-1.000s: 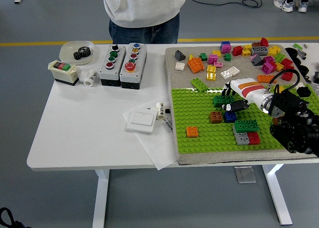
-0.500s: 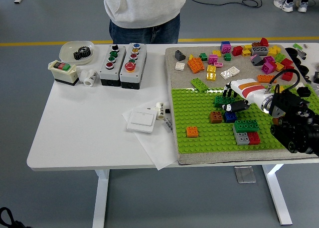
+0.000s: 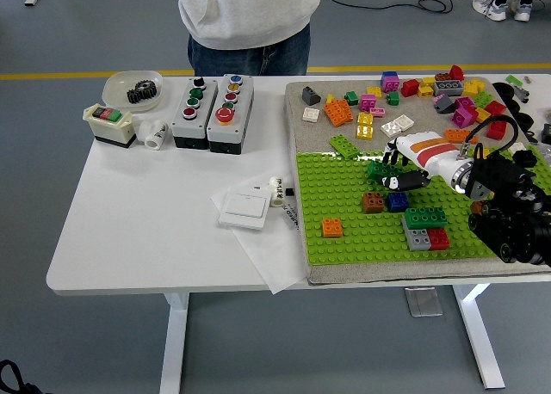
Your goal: Pick up the brick,pile it on top of brick,press brick,pick up the brick,pile it on top of brick,press brick
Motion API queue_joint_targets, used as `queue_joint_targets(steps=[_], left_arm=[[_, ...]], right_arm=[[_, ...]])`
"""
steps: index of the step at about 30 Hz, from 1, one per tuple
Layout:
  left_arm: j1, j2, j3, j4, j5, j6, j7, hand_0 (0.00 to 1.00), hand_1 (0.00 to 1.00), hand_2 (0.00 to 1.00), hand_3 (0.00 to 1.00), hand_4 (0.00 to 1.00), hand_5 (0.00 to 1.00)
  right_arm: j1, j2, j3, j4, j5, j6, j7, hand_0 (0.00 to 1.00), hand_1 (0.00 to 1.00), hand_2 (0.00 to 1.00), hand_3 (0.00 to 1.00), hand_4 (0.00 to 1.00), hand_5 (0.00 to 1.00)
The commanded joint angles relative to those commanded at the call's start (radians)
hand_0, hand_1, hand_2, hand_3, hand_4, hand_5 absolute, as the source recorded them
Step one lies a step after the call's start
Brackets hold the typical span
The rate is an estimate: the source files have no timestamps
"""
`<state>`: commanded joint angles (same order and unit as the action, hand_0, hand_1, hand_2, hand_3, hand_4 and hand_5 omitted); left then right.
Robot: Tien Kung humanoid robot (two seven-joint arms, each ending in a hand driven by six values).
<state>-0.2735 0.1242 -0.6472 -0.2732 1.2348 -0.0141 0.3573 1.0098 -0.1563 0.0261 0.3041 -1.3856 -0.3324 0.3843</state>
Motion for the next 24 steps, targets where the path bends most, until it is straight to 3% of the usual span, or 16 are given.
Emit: queue_joint_targets(steps=[13, 24], left_arm=[[0.019, -0.001, -0.007, 0.002, 0.007, -0.001, 0.000, 0.770, 0.759, 0.766, 0.598, 0.667, 0.593], [0.035, -0.002, -0.015, 0.004, 0.016, -0.002, -0.001, 0.769, 0.759, 0.765, 0.598, 0.668, 0.594]], right_arm=[[-0.015, -0.026, 0.053, 0.023, -0.022, -0.008, 0.015, 0.286, 0.445, 0.516, 0.516, 0.688, 0.496], [-0.027, -0.080, 0.177, 0.097, -0.135, -0.025, 0.034, 0.286, 0.443, 0.514, 0.513, 0.678, 0.488]])
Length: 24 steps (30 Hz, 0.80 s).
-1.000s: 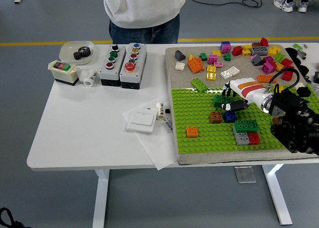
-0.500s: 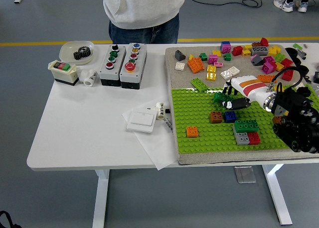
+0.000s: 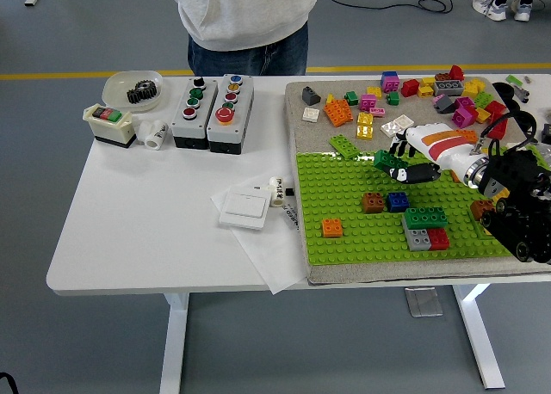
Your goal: Pick up the brick,pile it on top of brick,press brick,pick up the brick,pile it on top of brick,press brick
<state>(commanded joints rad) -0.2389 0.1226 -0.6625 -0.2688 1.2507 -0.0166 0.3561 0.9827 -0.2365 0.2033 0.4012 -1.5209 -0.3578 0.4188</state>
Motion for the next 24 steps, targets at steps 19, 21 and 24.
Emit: queue_joint_targets(steps=[19, 21, 24], left_arm=[[0.010, 0.000, -0.001, 0.007, -0.006, 0.007, -0.006, 0.764, 0.758, 0.765, 0.598, 0.668, 0.596], [0.010, 0.001, 0.002, 0.008, -0.010, 0.008, -0.008, 0.765, 0.758, 0.765, 0.598, 0.668, 0.596], [0.010, 0.001, 0.003, 0.008, -0.012, 0.009, -0.008, 0.765, 0.758, 0.765, 0.598, 0.668, 0.596]], right_arm=[[-0.005, -0.251, 0.074, 0.386, -0.413, -0.109, 0.029, 0.291, 0.443, 0.513, 0.513, 0.676, 0.483], [-0.009, -0.281, 0.063, 0.428, -0.435, -0.112, 0.027, 0.292, 0.443, 0.513, 0.513, 0.677, 0.483], [-0.016, -0.319, 0.045, 0.477, -0.467, -0.113, 0.021, 0.292, 0.443, 0.513, 0.513, 0.677, 0.483]])
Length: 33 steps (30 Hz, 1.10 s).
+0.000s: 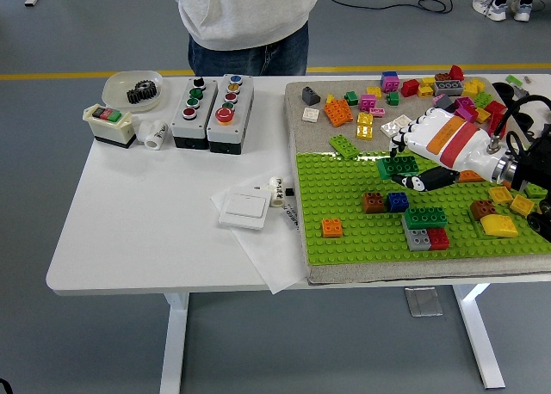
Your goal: Pick up the brick,pile it on top of brick,press brick,pick up the brick,pile it on top of brick,press brick
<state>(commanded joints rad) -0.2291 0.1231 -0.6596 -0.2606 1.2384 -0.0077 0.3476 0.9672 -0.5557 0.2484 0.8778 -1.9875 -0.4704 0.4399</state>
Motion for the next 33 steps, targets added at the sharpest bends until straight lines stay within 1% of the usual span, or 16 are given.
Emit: queue_joint_targets(steps=[6, 11, 16, 22, 27, 33], left_arm=[[0.002, -0.001, 0.001, 0.001, -0.005, 0.002, 0.000, 0.763, 0.758, 0.765, 0.598, 0.667, 0.596], [0.004, -0.001, -0.001, 0.001, -0.002, 0.001, 0.001, 0.763, 0.756, 0.765, 0.598, 0.667, 0.596], [0.006, -0.002, -0.002, 0.001, -0.001, 0.001, 0.001, 0.761, 0.758, 0.765, 0.597, 0.667, 0.594], [0.005, -0.002, 0.001, 0.001, -0.005, 0.003, -0.001, 0.762, 0.757, 0.765, 0.598, 0.667, 0.594], [0.005, -0.002, 0.000, 0.002, -0.004, 0.003, -0.001, 0.761, 0.756, 0.764, 0.597, 0.667, 0.595], [0.008, -0.003, -0.005, 0.002, 0.004, 0.002, 0.000, 0.762, 0.756, 0.765, 0.598, 0.667, 0.596]], right_arm=[[-0.015, -0.057, -0.033, 0.059, -0.036, 0.005, -0.014, 0.291, 0.443, 0.513, 0.514, 0.678, 0.480], [-0.019, -0.074, -0.047, 0.069, -0.049, 0.011, -0.023, 0.290, 0.444, 0.514, 0.515, 0.682, 0.481], [-0.025, -0.096, -0.052, 0.090, -0.056, 0.030, -0.038, 0.290, 0.444, 0.514, 0.517, 0.685, 0.482], [-0.046, -0.127, -0.016, 0.133, -0.062, 0.081, -0.065, 0.290, 0.445, 0.515, 0.517, 0.691, 0.478], [-0.060, -0.148, 0.017, 0.168, -0.036, 0.117, -0.081, 0.288, 0.446, 0.516, 0.520, 0.700, 0.472], [-0.080, -0.171, 0.056, 0.230, 0.012, 0.192, -0.127, 0.288, 0.446, 0.518, 0.521, 0.708, 0.475]])
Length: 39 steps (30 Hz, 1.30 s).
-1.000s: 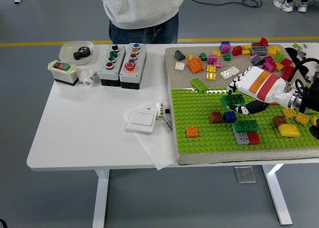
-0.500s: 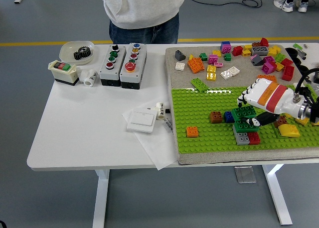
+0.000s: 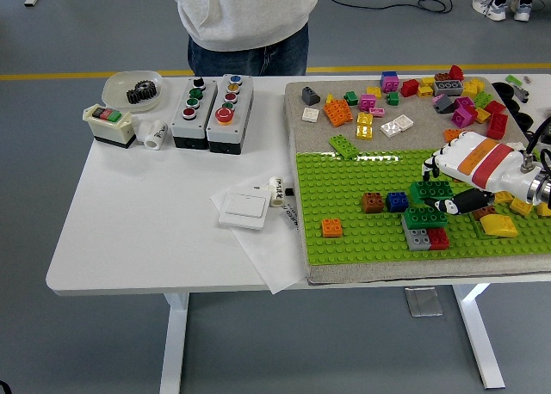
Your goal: Pick up the brick,pile it on top of brick,press brick,pick up the brick,pile it on top of brick,press brick
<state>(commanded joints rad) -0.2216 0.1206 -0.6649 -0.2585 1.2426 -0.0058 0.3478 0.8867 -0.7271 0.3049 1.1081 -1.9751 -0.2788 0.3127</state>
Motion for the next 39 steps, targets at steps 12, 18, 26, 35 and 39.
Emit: queue_joint_targets(steps=[12, 18, 26, 35, 39], left_arm=[[0.011, -0.001, -0.012, 0.000, 0.018, -0.004, 0.003, 0.762, 0.756, 0.764, 0.598, 0.667, 0.595], [0.014, -0.002, -0.015, 0.000, 0.023, -0.005, 0.004, 0.762, 0.756, 0.764, 0.597, 0.667, 0.596], [0.014, -0.002, -0.018, 0.000, 0.029, -0.006, 0.005, 0.762, 0.756, 0.764, 0.597, 0.667, 0.596], [0.011, -0.002, -0.013, 0.000, 0.023, -0.005, 0.004, 0.762, 0.756, 0.765, 0.597, 0.666, 0.596], [0.008, -0.001, -0.012, 0.000, 0.020, -0.004, 0.003, 0.762, 0.756, 0.765, 0.598, 0.666, 0.596]], right_arm=[[-0.024, -0.005, 0.022, 0.078, -0.069, 0.068, -0.077, 0.285, 0.448, 0.521, 0.523, 0.725, 0.486], [-0.029, -0.009, 0.012, 0.084, -0.098, 0.062, -0.085, 0.285, 0.446, 0.522, 0.525, 0.729, 0.490], [-0.033, -0.009, 0.007, 0.087, -0.112, 0.057, -0.084, 0.289, 0.447, 0.523, 0.526, 0.740, 0.498], [-0.032, -0.010, 0.010, 0.085, -0.113, 0.054, -0.081, 0.284, 0.447, 0.526, 0.527, 0.754, 0.514], [-0.031, -0.009, 0.008, 0.081, -0.112, 0.054, -0.079, 0.284, 0.447, 0.527, 0.528, 0.755, 0.516]])
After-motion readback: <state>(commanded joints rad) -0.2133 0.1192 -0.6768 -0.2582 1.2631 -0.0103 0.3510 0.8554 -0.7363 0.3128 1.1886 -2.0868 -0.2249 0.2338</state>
